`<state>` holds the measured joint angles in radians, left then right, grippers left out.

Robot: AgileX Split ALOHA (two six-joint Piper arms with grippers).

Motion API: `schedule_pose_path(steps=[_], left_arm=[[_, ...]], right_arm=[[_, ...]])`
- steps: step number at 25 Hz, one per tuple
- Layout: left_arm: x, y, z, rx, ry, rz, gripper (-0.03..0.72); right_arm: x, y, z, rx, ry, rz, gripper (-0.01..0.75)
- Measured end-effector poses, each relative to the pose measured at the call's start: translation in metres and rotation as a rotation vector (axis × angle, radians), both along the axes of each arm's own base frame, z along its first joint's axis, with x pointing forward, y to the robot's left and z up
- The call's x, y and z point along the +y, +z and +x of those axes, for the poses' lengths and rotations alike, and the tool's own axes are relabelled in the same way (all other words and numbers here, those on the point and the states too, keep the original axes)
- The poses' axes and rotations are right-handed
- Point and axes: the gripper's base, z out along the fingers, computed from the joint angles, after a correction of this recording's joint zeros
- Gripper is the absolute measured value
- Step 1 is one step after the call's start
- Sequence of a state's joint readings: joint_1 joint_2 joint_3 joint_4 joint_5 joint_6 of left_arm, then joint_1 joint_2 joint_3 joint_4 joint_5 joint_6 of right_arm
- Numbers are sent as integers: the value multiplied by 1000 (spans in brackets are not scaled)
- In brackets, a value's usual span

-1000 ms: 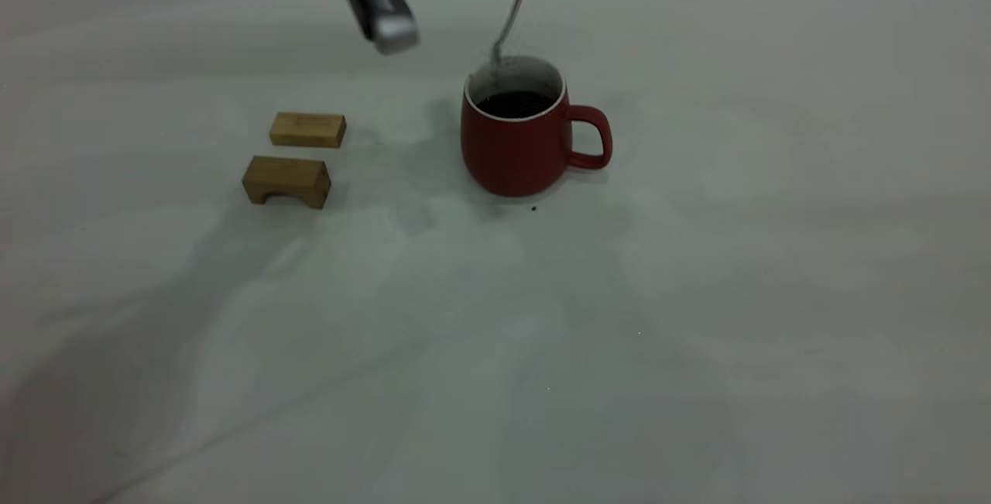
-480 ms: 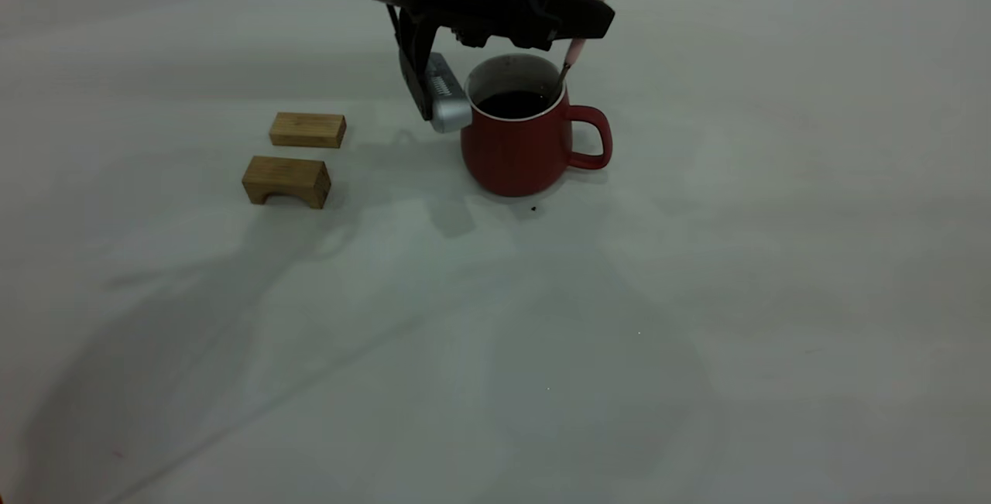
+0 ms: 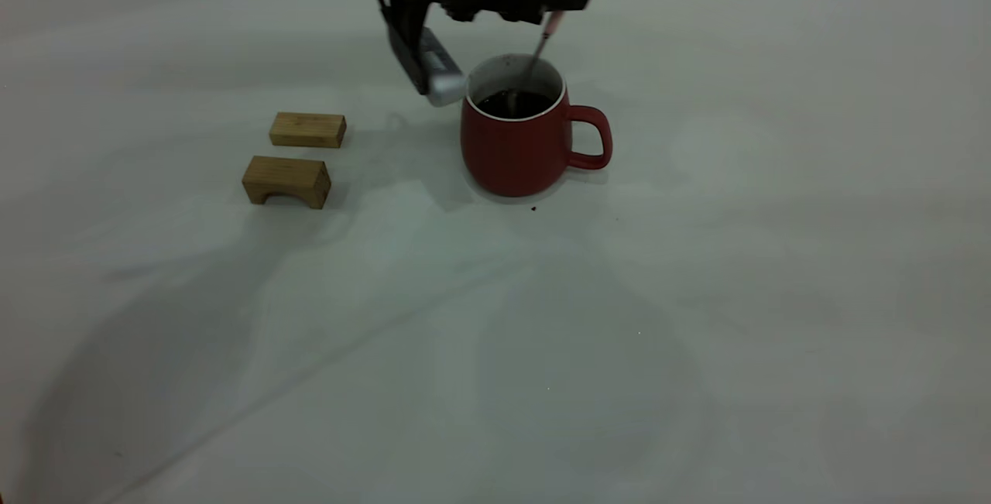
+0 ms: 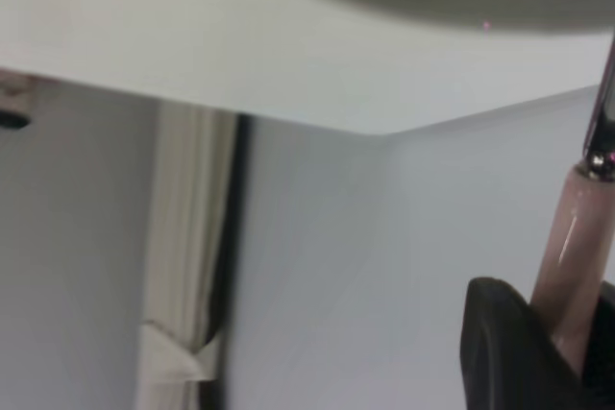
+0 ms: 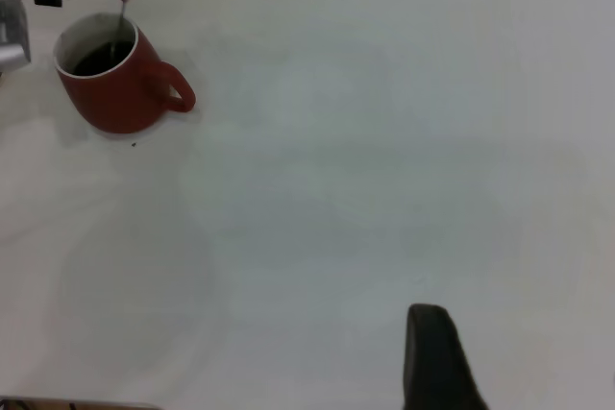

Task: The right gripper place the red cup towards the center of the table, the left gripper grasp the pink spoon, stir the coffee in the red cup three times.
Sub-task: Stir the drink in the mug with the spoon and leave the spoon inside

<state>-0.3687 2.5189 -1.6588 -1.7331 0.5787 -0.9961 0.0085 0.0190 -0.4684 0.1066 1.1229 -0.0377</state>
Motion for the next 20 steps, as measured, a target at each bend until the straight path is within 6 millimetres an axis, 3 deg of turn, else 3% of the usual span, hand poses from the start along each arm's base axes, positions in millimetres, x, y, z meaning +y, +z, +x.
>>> schedule_pose_path(steps=[6,12,16,20], left_arm=[[-9,0,-14,93,-111,-59,170],[18,-7,-9,190,-103,14,170],[26,-9,-1,157,-46,39,170],[17,-5,3,62,-38,39,170]], right_arm=[[0,0,0,0,0,0,479],[0,0,0,0,0,0,479],[0,0,0,1,0,0,479],[0,0,0,1,0,0,479]])
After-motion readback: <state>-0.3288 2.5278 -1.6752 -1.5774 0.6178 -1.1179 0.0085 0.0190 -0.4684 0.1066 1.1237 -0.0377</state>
